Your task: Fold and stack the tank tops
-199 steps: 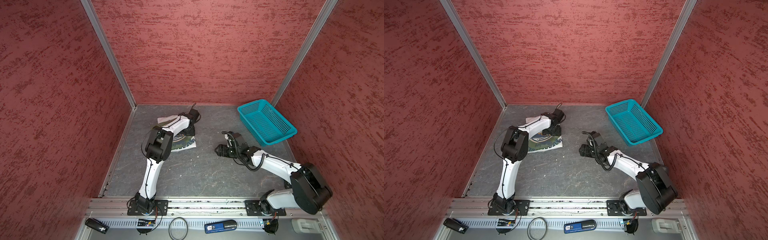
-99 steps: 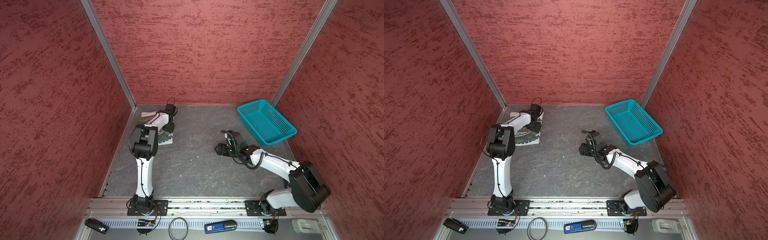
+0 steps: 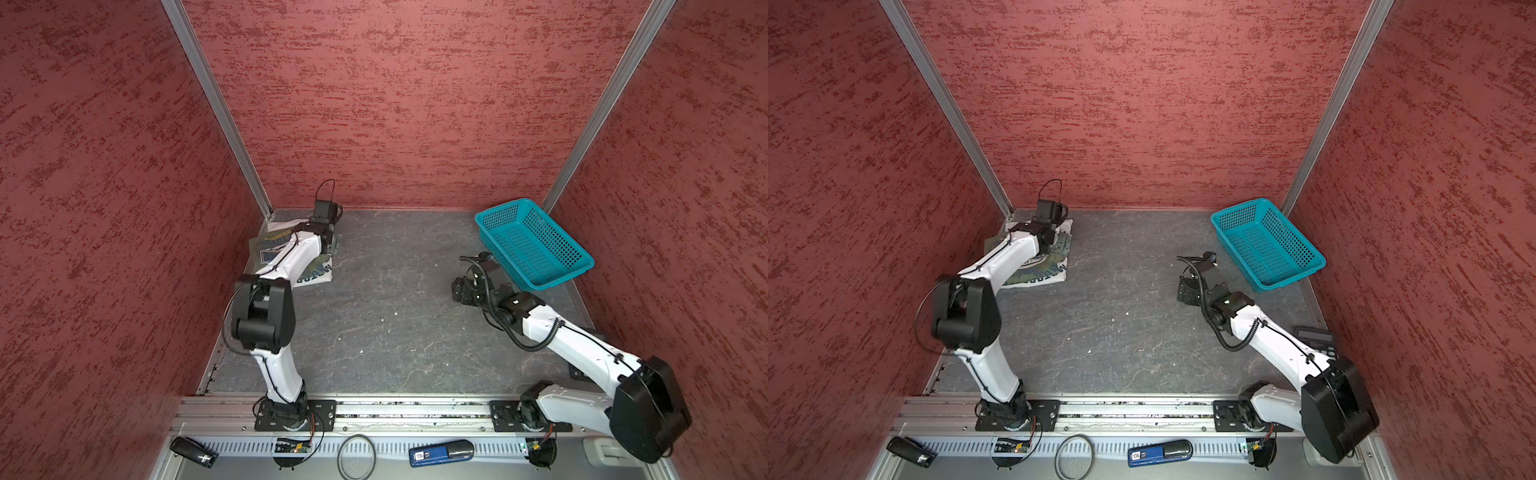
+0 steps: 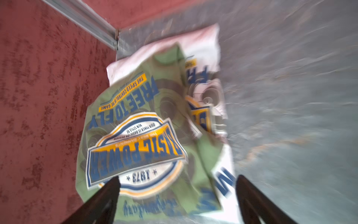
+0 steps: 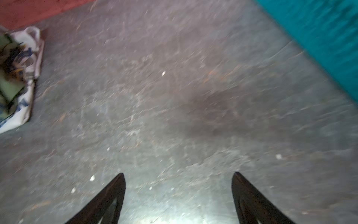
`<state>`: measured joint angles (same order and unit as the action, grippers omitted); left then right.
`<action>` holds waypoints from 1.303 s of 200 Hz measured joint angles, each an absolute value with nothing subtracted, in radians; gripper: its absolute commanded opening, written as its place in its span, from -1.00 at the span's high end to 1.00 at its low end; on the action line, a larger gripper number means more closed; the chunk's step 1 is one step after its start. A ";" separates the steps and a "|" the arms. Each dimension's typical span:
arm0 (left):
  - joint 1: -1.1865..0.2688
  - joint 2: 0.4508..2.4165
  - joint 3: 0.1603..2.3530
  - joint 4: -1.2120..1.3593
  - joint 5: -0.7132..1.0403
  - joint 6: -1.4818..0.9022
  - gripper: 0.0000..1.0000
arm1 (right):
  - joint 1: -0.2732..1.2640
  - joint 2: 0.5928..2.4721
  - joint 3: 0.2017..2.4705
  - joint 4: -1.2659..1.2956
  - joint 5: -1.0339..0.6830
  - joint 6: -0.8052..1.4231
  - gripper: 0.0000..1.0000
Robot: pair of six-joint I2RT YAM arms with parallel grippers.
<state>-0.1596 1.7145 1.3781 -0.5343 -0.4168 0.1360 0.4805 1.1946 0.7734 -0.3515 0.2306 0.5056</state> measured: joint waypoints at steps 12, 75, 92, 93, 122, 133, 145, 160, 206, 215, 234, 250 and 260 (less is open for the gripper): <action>-0.160 1.588 1.258 -0.437 -0.389 0.096 -0.99 | 0.451 1.169 0.757 -0.305 0.314 0.444 -0.91; -0.087 1.369 0.637 0.062 -0.331 0.028 -0.99 | 0.261 1.316 0.456 0.260 0.593 0.113 -0.96; -0.081 1.380 0.546 0.194 -0.290 0.039 -0.99 | 0.224 1.374 0.388 0.431 0.581 0.052 -0.96; -0.081 1.382 0.541 0.205 -0.288 0.039 -0.99 | 0.223 1.375 0.386 0.437 0.580 0.049 -0.96; -0.072 1.406 0.506 0.378 -0.240 0.060 -1.00 | 0.182 1.406 0.324 0.709 0.505 -0.035 -0.96; -0.072 1.406 0.496 0.440 -0.215 0.065 -0.99 | 0.163 1.409 0.306 0.807 0.454 -0.050 -0.96; -0.072 1.406 0.480 0.507 -0.183 0.066 -0.99 | 0.139 1.426 0.287 0.913 0.408 -0.061 -0.96; -0.069 1.408 0.451 0.582 -0.148 0.065 -0.99 | 0.115 1.455 0.265 1.006 0.368 -0.065 -0.96; -0.012 1.486 0.430 0.692 -0.065 0.044 -0.99 | 0.032 1.520 0.202 1.207 0.236 -0.040 -0.97; 0.004 1.490 0.430 0.704 -0.050 0.033 -0.99 | 0.023 1.545 0.199 1.236 0.219 -0.039 -0.97; 0.023 1.495 0.424 0.746 -0.030 0.022 -1.00 | 0.015 1.549 0.201 1.251 0.200 -0.029 -0.97; 0.024 1.514 0.403 0.807 -0.019 0.015 -0.99 | 0.015 1.553 0.216 1.242 0.215 -0.011 -0.97; 0.024 1.525 0.392 0.823 -0.013 0.013 -1.00 | 0.013 1.553 0.232 1.227 0.228 0.005 -0.97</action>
